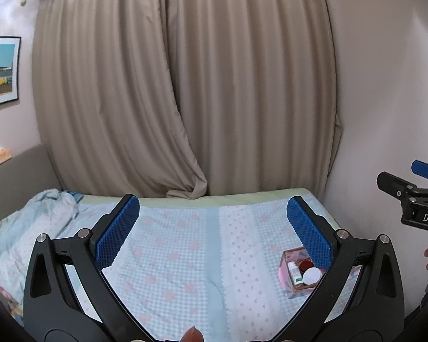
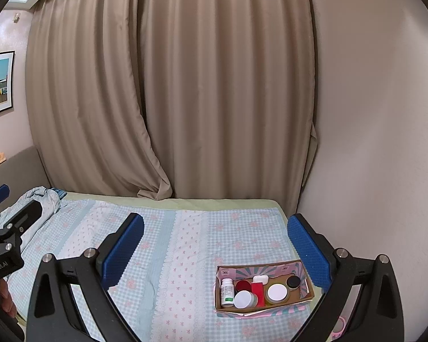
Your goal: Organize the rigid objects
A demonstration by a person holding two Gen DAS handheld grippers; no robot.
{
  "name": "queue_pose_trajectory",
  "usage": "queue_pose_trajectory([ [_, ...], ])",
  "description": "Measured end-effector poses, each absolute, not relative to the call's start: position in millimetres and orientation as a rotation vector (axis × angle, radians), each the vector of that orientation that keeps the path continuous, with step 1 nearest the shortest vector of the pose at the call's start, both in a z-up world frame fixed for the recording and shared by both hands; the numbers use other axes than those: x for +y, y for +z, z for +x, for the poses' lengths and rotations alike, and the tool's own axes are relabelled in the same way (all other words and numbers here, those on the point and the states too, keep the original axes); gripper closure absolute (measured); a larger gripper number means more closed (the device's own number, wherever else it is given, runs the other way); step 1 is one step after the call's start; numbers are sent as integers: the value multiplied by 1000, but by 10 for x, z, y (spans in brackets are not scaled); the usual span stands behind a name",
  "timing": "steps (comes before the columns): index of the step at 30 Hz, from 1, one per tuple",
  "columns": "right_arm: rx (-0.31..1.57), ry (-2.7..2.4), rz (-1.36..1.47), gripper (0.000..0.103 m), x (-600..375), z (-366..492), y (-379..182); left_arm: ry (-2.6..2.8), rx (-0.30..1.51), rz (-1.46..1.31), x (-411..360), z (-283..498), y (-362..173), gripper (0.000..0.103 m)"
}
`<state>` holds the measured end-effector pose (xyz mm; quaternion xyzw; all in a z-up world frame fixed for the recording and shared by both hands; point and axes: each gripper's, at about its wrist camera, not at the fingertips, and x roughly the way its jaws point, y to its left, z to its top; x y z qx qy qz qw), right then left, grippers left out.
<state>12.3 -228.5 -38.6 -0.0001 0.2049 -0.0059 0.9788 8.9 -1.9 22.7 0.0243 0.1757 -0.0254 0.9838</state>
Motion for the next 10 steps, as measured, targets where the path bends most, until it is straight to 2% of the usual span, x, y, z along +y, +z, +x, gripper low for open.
queue_pose_trajectory([
  [10,442,-7,-4,3,-2261,222,-396,-53,362,19,86,219,121,0],
])
